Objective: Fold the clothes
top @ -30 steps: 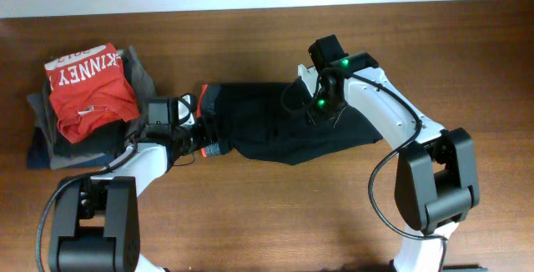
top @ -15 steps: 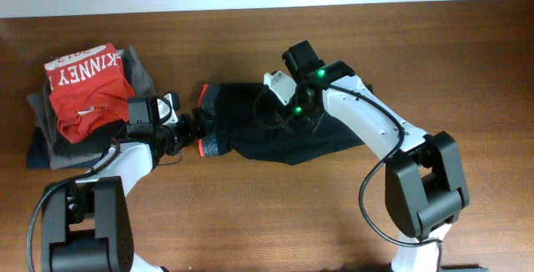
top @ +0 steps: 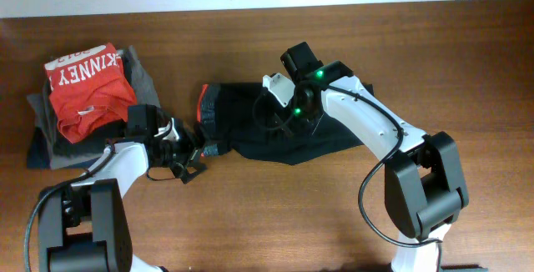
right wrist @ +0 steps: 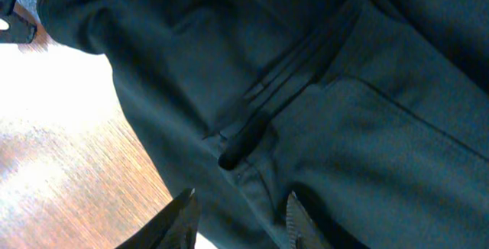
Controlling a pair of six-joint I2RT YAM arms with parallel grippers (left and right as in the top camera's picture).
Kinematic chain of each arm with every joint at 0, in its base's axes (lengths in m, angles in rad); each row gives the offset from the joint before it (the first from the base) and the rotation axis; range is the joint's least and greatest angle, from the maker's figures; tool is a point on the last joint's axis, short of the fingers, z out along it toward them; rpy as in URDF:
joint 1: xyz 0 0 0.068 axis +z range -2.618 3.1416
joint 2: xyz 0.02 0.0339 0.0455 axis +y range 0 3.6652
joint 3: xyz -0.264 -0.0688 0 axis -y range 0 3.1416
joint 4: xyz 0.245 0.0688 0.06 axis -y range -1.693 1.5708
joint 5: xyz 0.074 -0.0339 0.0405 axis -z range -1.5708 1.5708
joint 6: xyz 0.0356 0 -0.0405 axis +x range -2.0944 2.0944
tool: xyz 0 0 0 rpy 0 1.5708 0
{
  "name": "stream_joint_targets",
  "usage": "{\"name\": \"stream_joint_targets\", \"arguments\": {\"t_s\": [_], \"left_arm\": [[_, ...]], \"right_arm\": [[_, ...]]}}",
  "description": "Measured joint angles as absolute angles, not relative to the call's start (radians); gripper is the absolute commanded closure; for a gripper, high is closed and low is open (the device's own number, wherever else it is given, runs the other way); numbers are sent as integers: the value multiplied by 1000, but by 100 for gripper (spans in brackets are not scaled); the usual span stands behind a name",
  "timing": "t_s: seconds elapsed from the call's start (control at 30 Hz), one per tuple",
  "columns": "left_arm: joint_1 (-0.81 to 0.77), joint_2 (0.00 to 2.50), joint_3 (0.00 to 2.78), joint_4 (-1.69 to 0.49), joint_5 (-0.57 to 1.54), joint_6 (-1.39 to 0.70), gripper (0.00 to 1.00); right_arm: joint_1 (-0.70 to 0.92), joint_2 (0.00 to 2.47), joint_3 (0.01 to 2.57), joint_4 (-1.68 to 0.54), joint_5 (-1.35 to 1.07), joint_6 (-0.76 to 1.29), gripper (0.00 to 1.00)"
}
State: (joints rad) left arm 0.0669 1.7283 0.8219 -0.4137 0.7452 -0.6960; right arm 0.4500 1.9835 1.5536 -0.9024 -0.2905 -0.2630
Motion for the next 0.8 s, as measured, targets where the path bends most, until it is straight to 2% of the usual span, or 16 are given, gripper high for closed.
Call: {"name": "stream_joint_targets", "arguments": {"t_s": [0.13,0.43,0.63,0.77,0.8], "left_arm": [[67,1728,814,-358,743,-727,1],[65,1728,714,39,696,-844,1],[64,1723,690,128,657,-880,2],[63,1724,686,147,615,-887,11],[63,1724,685,148,601,-889,20]], "right_arm": [[450,1983,1554,-908,-290,-263,58],[450,1983,1554,-916,-290,-264,58],[450,1983,1554,-920,-290,-265,58],[450,1983,1554,-921,-290,-265,58],[450,1983,1554,-924,-290,-266,58]]}}
